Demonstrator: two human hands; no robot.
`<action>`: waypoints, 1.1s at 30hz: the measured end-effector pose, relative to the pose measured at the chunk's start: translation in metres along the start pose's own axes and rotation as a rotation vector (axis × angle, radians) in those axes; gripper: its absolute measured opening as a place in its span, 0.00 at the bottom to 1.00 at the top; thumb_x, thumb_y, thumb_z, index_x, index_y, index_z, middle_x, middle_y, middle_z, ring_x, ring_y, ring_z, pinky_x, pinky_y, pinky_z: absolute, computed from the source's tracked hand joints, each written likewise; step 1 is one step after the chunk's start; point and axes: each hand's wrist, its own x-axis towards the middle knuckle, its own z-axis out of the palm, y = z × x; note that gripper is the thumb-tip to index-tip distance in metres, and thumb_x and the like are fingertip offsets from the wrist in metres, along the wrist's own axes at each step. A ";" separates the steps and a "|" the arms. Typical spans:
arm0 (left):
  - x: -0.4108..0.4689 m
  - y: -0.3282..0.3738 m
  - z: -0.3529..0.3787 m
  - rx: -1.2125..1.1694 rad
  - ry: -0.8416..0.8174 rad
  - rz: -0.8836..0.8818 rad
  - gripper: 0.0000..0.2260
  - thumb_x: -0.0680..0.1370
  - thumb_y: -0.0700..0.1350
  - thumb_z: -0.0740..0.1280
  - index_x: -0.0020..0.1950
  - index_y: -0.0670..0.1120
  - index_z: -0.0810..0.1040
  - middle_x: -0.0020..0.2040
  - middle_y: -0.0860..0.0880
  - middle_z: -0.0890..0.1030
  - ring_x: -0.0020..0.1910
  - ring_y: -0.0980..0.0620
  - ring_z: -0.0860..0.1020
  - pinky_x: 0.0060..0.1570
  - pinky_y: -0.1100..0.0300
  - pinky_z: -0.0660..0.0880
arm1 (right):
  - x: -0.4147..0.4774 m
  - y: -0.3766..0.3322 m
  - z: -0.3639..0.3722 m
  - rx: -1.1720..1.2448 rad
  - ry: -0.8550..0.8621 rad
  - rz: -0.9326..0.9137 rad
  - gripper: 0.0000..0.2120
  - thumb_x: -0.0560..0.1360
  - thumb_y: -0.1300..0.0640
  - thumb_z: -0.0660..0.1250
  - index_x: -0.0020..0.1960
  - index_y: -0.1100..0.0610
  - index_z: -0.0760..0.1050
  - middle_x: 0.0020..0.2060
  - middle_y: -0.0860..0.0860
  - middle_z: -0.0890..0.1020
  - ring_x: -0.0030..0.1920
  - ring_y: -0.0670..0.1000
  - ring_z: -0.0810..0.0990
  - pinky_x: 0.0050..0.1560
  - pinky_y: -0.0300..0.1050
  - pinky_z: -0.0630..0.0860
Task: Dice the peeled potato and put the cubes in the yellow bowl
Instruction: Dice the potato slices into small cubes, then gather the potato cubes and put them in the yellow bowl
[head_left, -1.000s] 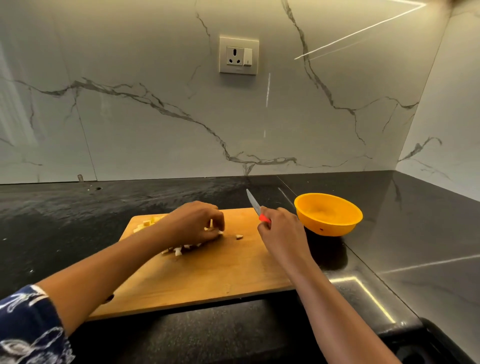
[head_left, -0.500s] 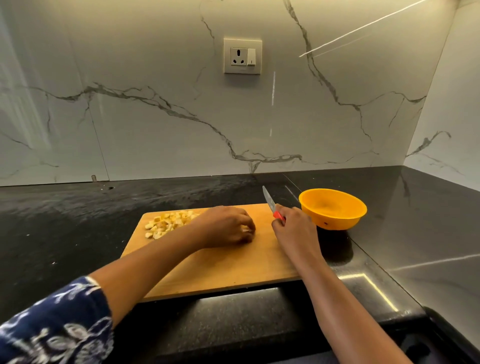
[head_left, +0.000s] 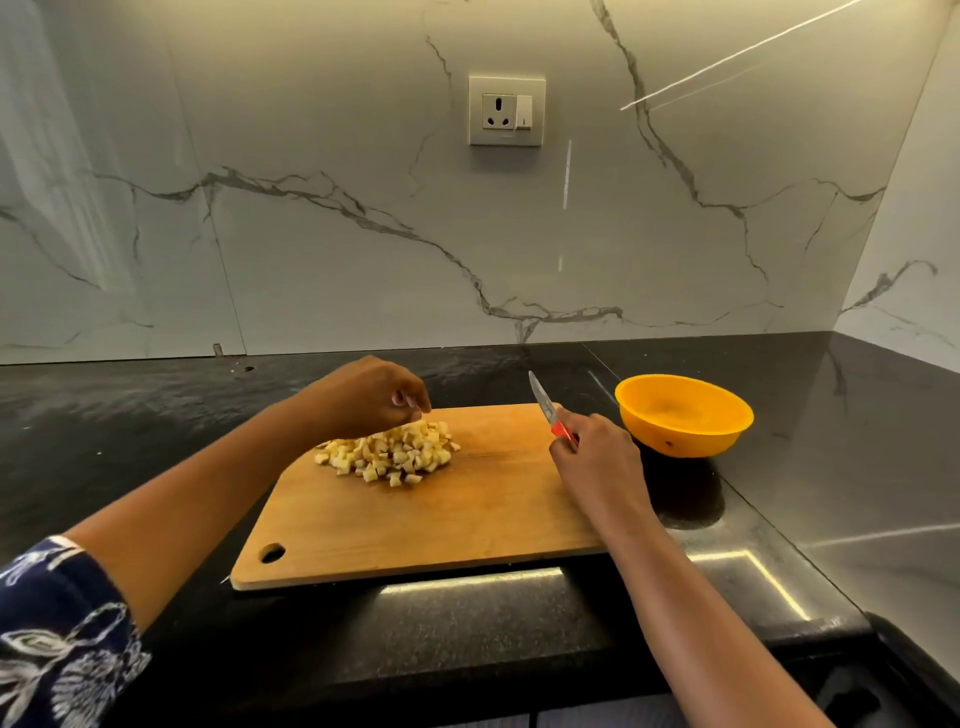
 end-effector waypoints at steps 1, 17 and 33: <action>-0.002 -0.003 0.003 0.012 0.005 -0.026 0.09 0.79 0.46 0.64 0.57 0.49 0.79 0.55 0.51 0.80 0.50 0.57 0.75 0.51 0.64 0.71 | -0.002 -0.001 -0.001 0.003 -0.007 -0.001 0.20 0.79 0.55 0.64 0.70 0.52 0.70 0.46 0.49 0.76 0.45 0.44 0.72 0.42 0.36 0.65; -0.039 -0.043 0.039 -0.819 0.046 -0.232 0.40 0.58 0.83 0.49 0.58 0.62 0.75 0.60 0.59 0.73 0.60 0.60 0.70 0.63 0.62 0.61 | -0.007 -0.002 -0.008 0.014 -0.079 0.013 0.20 0.79 0.53 0.64 0.70 0.48 0.70 0.58 0.50 0.79 0.50 0.45 0.74 0.48 0.39 0.71; -0.043 -0.034 0.047 -0.569 0.430 -0.070 0.13 0.73 0.38 0.70 0.50 0.56 0.80 0.50 0.56 0.81 0.53 0.57 0.78 0.48 0.66 0.74 | -0.023 0.018 -0.041 -0.245 0.050 0.104 0.16 0.78 0.51 0.64 0.65 0.48 0.75 0.52 0.50 0.83 0.52 0.51 0.80 0.46 0.41 0.70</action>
